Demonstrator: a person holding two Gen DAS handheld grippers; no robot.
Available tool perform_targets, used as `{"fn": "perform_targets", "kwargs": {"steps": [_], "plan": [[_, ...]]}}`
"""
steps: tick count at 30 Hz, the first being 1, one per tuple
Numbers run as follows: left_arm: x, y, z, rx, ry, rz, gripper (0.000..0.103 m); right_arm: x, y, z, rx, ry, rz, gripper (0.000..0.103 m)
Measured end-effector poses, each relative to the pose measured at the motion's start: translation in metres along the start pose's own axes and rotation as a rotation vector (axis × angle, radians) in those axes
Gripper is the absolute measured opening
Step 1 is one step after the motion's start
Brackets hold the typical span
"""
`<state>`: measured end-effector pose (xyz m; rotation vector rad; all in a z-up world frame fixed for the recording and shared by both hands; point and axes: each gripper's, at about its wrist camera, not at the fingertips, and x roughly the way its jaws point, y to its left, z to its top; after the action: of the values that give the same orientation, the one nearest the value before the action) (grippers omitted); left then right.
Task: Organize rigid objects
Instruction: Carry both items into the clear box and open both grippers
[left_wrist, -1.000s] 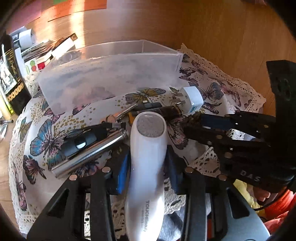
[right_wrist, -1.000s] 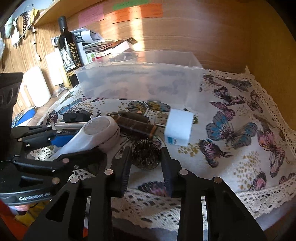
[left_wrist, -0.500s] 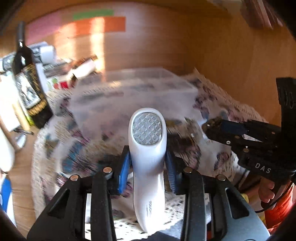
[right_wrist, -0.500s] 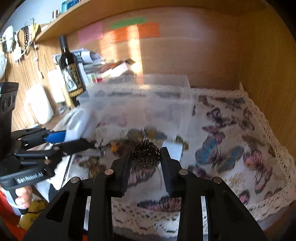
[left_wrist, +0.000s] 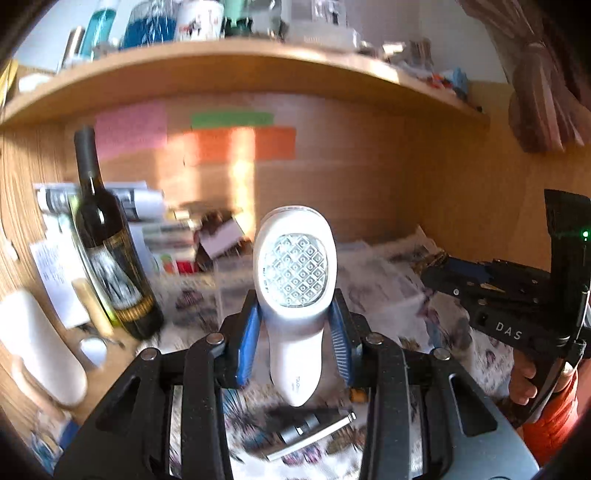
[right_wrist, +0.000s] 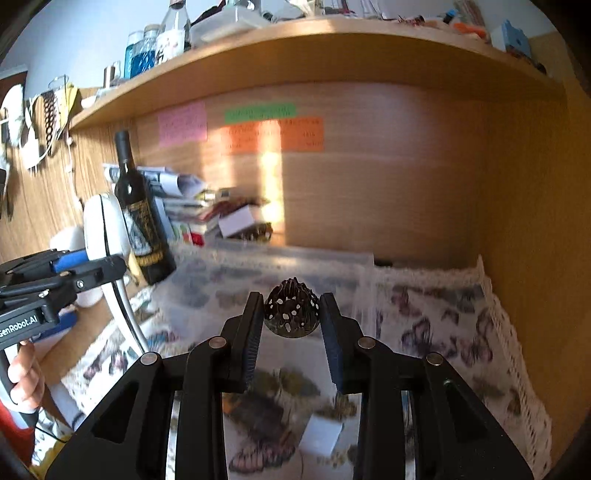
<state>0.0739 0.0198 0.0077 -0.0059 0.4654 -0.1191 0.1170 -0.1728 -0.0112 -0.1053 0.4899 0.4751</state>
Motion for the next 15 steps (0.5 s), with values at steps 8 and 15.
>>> {"fn": "perform_targets", "kwargs": {"steps": [8, 15], "plan": [[0.025, 0.014, 0.037, 0.016, -0.059, 0.068, 0.036, 0.021, -0.007, 0.029, -0.015, -0.017, -0.004, 0.029], [0.081, 0.024, 0.033, 0.025, 0.031, 0.120, 0.036, 0.061, -0.011, 0.032, -0.025, 0.042, -0.008, 0.029]]}}
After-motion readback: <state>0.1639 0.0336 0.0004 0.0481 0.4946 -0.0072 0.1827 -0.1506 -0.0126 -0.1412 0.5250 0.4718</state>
